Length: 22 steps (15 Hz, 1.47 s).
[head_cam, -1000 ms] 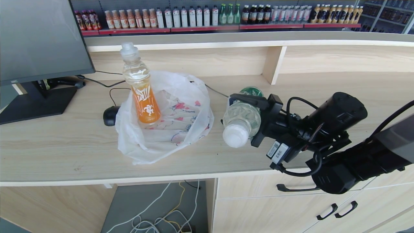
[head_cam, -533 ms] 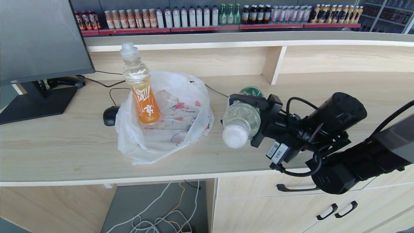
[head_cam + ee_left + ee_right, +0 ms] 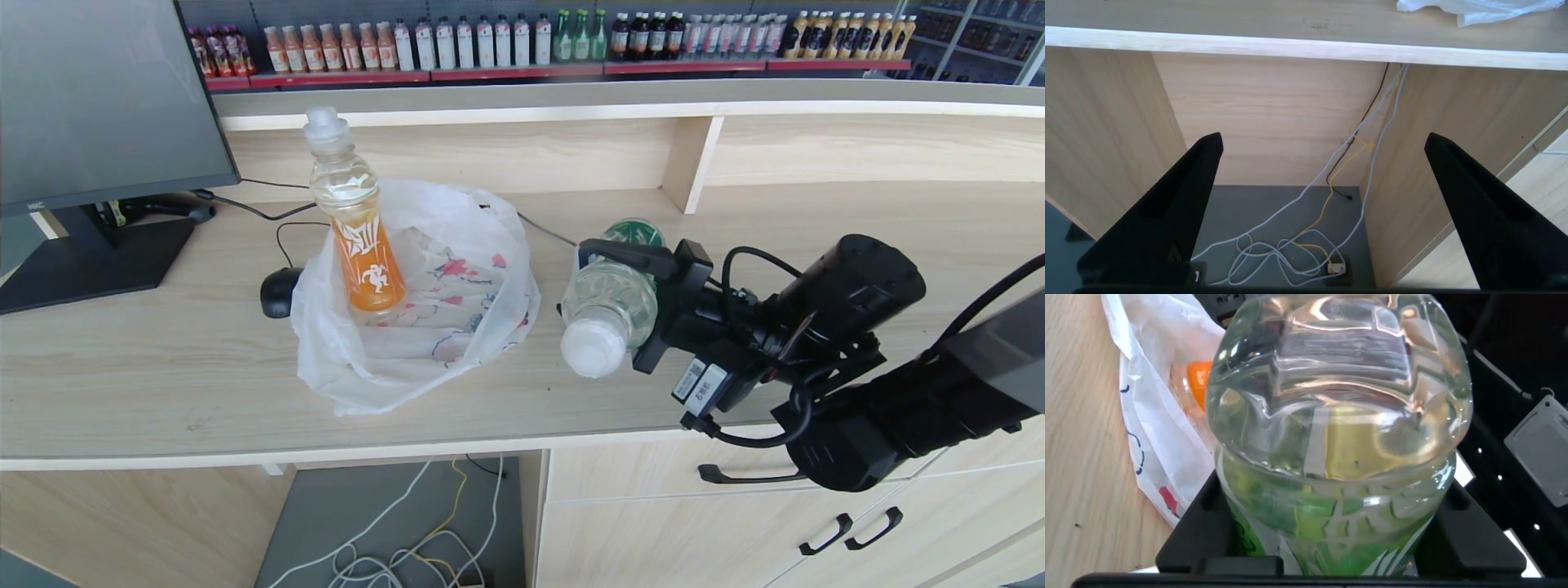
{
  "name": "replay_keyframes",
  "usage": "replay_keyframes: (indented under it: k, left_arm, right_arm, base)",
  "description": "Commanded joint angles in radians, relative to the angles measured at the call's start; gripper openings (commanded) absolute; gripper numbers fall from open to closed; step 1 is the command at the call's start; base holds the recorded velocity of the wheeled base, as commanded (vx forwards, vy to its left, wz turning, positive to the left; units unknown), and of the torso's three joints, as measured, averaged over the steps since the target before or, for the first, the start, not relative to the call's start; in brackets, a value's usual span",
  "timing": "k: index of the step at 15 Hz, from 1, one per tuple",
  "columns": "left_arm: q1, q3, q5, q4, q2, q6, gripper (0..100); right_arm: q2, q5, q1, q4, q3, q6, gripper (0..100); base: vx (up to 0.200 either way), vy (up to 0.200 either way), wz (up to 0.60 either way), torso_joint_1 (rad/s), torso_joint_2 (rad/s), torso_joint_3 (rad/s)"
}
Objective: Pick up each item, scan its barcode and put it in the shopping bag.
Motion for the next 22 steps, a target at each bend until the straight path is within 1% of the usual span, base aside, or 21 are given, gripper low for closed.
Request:
replay_keyframes:
  k: [1,9,13,16,18,19,22]
  left_arm:
    - [0.000,0.000,0.000,0.001,0.000,0.000,100]
    - [0.000,0.000,0.000,-0.001,0.000,0.000,100]
    - [0.000,0.000,0.000,0.001,0.000,0.000,100]
    - [0.000,0.000,0.000,0.001,0.000,0.000,100]
    - [0.000,0.000,-0.001,0.001,0.000,0.000,100]
    - [0.000,0.000,0.000,-0.001,0.000,0.000,100]
    - [0.000,0.000,0.000,0.001,0.000,0.000,100]
  right_arm:
    - [-0.001,0.000,0.001,-0.001,0.003,0.000,0]
    - [-0.013,0.003,0.000,-0.001,0.004,0.001,0]
    - [-0.062,0.000,0.000,-0.001,0.026,0.007,0]
    - [-0.145,-0.016,0.012,-0.001,0.053,0.055,0]
    - [-0.166,-0.040,0.026,-0.001,0.066,0.096,0]
    - [-0.194,-0.086,0.061,-0.001,0.072,0.132,0]
    - [-0.243,-0.200,0.122,-0.001,0.090,0.217,0]
  base:
    - [0.000,0.000,0.00,0.000,0.00,0.000]
    - [0.000,0.000,0.00,0.000,0.00,0.000]
    - [0.000,0.000,0.00,0.000,0.00,0.000]
    - [0.000,0.000,0.00,0.000,0.00,0.000]
    - [0.000,0.000,0.00,0.000,0.00,0.000]
    - [0.000,0.000,0.00,0.000,0.00,0.000]
    - [0.000,0.000,0.00,0.000,0.00,0.000]
